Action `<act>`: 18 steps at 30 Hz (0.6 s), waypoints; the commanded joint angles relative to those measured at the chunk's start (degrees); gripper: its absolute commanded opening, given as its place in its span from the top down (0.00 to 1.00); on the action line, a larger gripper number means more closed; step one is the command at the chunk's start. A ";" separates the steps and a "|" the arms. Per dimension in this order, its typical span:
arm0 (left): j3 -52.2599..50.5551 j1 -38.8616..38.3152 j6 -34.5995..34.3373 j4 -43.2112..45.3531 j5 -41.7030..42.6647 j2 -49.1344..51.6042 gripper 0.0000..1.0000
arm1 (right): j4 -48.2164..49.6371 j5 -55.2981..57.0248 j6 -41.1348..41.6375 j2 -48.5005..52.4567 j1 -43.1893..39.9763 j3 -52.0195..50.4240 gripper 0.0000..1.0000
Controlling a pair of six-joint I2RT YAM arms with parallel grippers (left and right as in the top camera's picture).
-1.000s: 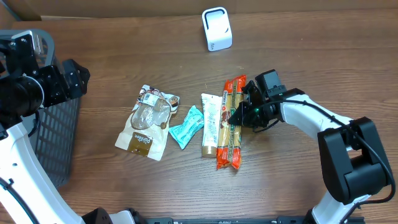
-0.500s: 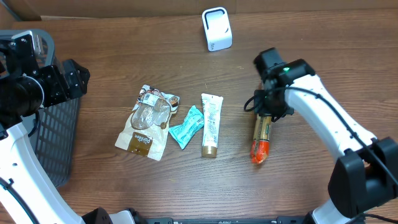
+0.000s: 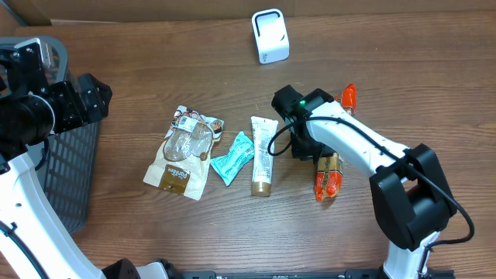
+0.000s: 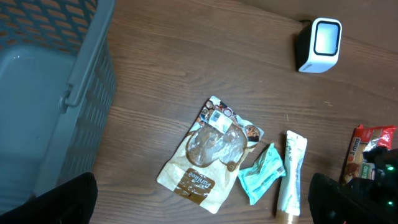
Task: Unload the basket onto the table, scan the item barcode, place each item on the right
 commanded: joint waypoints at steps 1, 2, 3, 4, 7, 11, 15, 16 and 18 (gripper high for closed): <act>-0.04 0.15 1.14 0.07 0.79 -0.07 0.00 | 0.28 -6.08 3.43 -5.01 -3.69 3.82 0.63; -0.04 0.15 1.14 0.07 0.79 -0.07 0.00 | 0.26 -8.11 3.19 -6.36 -5.09 3.96 0.59; -0.04 0.15 1.14 0.07 0.79 -0.07 0.01 | 0.09 -10.51 2.67 -7.98 -6.82 3.91 0.49; -0.04 0.13 1.14 0.07 0.79 -0.07 0.00 | -0.28 -13.07 1.40 -9.42 -8.63 3.91 0.40; -0.04 0.15 1.14 0.07 0.81 -0.07 0.00 | -2.93 -20.72 -4.48 -12.11 -13.84 3.82 0.00; -0.04 0.13 1.14 0.07 0.79 -0.07 0.01 | -5.42 -22.91 -7.87 -12.35 -18.93 1.18 0.00; -0.04 0.15 1.16 0.07 0.79 -0.07 0.00 | 2.01 -23.41 -8.41 -12.33 -20.74 -7.41 0.00; -0.04 0.15 1.16 0.07 0.79 -0.07 0.01 | 4.70 -23.96 -8.44 -12.26 -20.74 -9.75 0.00; -0.04 0.15 1.16 0.07 0.79 -0.07 0.01 | 9.99 -24.13 -8.41 -12.26 -20.72 -13.92 0.00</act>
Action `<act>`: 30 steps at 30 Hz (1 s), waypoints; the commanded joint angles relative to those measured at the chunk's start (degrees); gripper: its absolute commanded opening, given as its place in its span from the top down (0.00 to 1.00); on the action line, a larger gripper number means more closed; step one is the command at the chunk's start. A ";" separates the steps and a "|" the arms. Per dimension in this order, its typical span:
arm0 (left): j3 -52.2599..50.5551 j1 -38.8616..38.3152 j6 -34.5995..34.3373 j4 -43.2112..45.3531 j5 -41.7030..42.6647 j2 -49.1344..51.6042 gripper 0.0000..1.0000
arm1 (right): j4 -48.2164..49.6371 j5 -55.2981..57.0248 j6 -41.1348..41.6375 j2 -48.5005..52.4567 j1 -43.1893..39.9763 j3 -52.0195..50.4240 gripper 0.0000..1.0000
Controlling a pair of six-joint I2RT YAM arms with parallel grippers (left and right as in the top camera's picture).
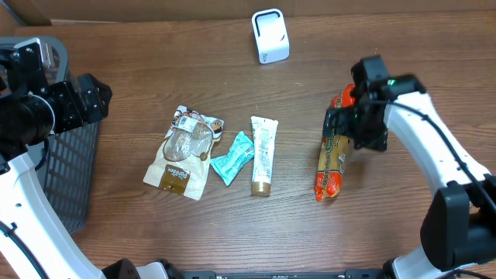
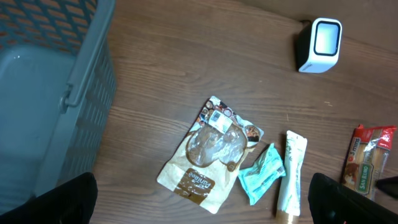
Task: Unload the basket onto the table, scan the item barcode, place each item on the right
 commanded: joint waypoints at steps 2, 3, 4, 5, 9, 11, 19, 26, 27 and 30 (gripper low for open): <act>-0.04 0.13 1.14 0.04 0.81 -0.07 0.00 | 7.69 -1.86 -1.27 0.24 -0.07 -7.98 0.00; -0.04 0.13 1.14 0.04 0.79 -0.07 0.00 | 8.98 -1.42 -1.25 0.35 -0.07 -9.09 0.00; -0.04 0.15 1.14 0.04 0.79 -0.07 0.00 | 11.26 -1.22 -1.25 0.66 -0.07 -10.86 0.00; -0.04 0.13 1.16 0.04 0.79 -0.07 0.00 | 12.59 -1.27 -1.25 0.98 -0.07 -11.74 0.00; -0.04 0.15 1.16 0.04 0.79 -0.07 0.00 | 17.14 -3.32 -1.27 2.49 0.28 -14.40 0.00; -0.04 0.13 1.14 0.04 0.79 -0.07 0.00 | 18.45 -3.65 -1.25 2.75 0.68 -15.26 0.07; -0.04 0.15 1.16 0.04 0.79 -0.07 0.00 | 16.61 -1.36 -0.33 2.73 0.59 -13.05 0.71; -0.04 0.13 1.16 0.04 0.79 -0.07 0.00 | -1.66 9.94 0.33 2.73 2.56 2.95 0.96; -0.04 0.13 1.14 0.04 0.79 -0.07 0.01 | -3.87 12.96 1.01 2.73 3.72 5.01 0.96; -0.04 0.15 1.14 0.04 0.79 -0.02 0.00 | -9.42 28.57 8.72 2.73 9.09 8.11 0.96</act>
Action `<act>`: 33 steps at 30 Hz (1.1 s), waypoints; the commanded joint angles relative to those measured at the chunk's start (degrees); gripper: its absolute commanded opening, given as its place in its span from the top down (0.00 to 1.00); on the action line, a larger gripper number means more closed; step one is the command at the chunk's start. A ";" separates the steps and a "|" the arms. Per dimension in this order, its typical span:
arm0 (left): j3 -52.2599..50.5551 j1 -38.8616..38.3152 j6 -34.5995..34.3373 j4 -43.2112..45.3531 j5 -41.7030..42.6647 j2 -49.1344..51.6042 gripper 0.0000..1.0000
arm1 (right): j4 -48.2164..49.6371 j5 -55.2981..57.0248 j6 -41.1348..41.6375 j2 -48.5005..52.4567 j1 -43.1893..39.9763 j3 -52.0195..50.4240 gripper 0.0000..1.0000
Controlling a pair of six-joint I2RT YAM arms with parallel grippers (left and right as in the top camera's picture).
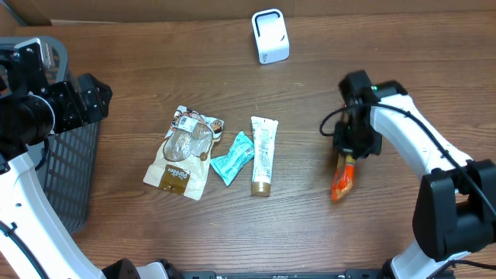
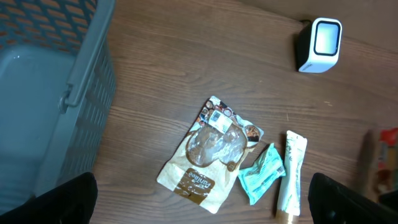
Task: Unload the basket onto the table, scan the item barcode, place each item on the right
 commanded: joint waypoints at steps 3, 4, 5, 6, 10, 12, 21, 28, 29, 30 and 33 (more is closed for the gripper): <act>-0.04 0.13 1.14 0.07 0.81 0.00 0.00 | -5.07 30.71 11.80 -0.09 11.56 4.83 0.96; -0.04 0.15 1.16 0.07 0.79 0.00 0.01 | -5.31 32.33 11.78 0.76 13.14 4.79 0.96; -0.04 0.15 1.14 0.07 0.79 0.02 0.00 | -5.33 33.14 11.76 1.86 14.43 4.79 0.96; -0.04 0.13 1.14 0.07 0.79 0.04 0.00 | -5.33 33.38 11.76 3.28 15.65 4.79 0.96; -0.04 0.13 1.14 0.07 0.79 0.09 0.00 | -5.57 35.98 11.78 10.64 17.99 4.81 0.96; -0.04 0.15 1.14 0.07 0.79 0.09 0.00 | -4.87 35.95 11.78 13.94 18.25 4.81 0.96; -0.04 0.13 1.14 0.07 0.79 0.09 0.00 | 0.11 14.88 7.67 15.89 20.74 8.44 0.38; -0.04 0.13 1.16 0.07 0.79 0.09 0.00 | -0.33 4.07 3.04 15.63 21.00 13.49 0.33; -0.04 0.13 1.14 0.07 0.79 0.09 0.00 | -0.90 3.23 2.38 15.39 20.76 14.47 0.33; -0.04 0.13 1.14 0.07 0.79 0.09 0.00 | -1.60 2.86 2.10 14.97 20.52 15.30 0.33; -0.04 0.15 1.14 0.07 0.79 0.09 0.01 | -3.10 -1.81 -2.67 12.50 18.60 17.84 0.30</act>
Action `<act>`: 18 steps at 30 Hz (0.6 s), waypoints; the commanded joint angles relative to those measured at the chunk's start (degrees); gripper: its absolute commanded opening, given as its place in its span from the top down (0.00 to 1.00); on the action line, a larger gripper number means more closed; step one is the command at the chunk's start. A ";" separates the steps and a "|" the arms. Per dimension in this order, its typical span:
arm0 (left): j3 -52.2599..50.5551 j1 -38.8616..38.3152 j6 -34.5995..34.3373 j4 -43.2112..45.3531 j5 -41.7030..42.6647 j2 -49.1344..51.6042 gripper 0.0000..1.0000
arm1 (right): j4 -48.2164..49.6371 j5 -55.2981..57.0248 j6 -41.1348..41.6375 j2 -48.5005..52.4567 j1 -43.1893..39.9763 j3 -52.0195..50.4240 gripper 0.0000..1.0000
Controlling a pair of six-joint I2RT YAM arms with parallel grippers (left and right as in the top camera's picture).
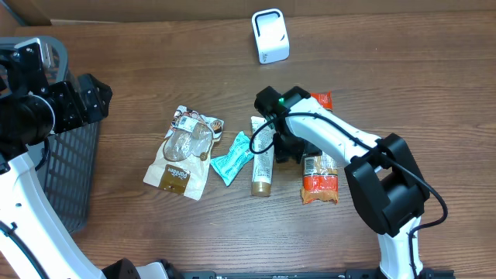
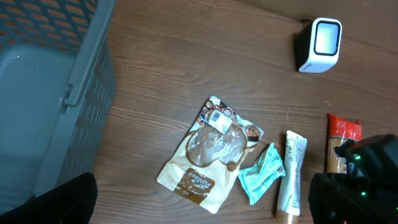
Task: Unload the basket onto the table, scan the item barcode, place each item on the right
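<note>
A red and orange snack packet [image 1: 318, 172] lies flat on the table, right of a white tube [image 1: 262, 155]; the left wrist view shows its red top end [image 2: 343, 127]. My right gripper [image 1: 288, 147] is low between tube and packet, against the packet's left edge; its fingers are hidden under the wrist. The white scanner [image 1: 270, 36] stands at the back, also in the left wrist view [image 2: 318, 43]. My left gripper [image 2: 200, 205] hangs wide open and empty, high over the table's left side.
A brown and white pouch [image 1: 184, 151] and a teal packet [image 1: 232, 158] lie left of the tube. A grey mesh basket [image 1: 66, 182] stands at the left edge under my left arm.
The packet stood narrow, on edge, at the right under my right gripper. Now it lies flat further left with another face up, and my right gripper has moved left to beside the tube.
My right gripper was first at the packet's left side, near the tube. Then it was over the packet from the right, then on the packet turned on edge. Now the packet lies flat, shifted left, other face up. My left arm never moved.
</note>
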 commanded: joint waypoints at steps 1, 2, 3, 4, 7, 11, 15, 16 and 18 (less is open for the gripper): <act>0.00 0.15 1.14 0.07 0.79 0.09 0.00 | -0.81 -9.25 -7.26 -5.75 -2.99 4.02 0.30; 0.00 0.13 1.16 0.07 0.79 0.09 0.00 | -1.03 -11.26 -9.09 -6.99 -4.28 4.39 0.30; 0.00 0.13 1.16 0.07 0.79 0.09 0.00 | -1.05 -13.42 -10.95 -8.55 -5.95 4.44 0.28; 0.00 0.13 1.14 0.07 0.79 0.09 0.00 | -1.09 -14.97 -12.22 -9.81 -7.56 4.44 0.27; 0.00 0.15 1.14 0.07 0.79 0.09 0.00 | -1.44 -19.58 -15.89 -12.61 -14.03 4.42 0.19; 0.00 0.15 1.14 0.07 0.79 0.09 0.00 | -0.87 -31.69 -24.79 -12.66 -24.06 2.69 0.14; 0.00 0.13 1.16 0.07 0.79 0.09 0.00 | 2.64 -42.73 -33.59 -12.44 -31.56 -4.35 0.10; 0.00 0.13 1.16 0.07 0.81 0.09 0.00 | 4.42 -43.47 -34.38 -12.44 -33.09 -7.02 0.09; 0.00 0.15 1.14 0.07 0.79 0.09 0.00 | 8.70 -44.22 -34.40 -12.44 -35.26 -12.22 0.07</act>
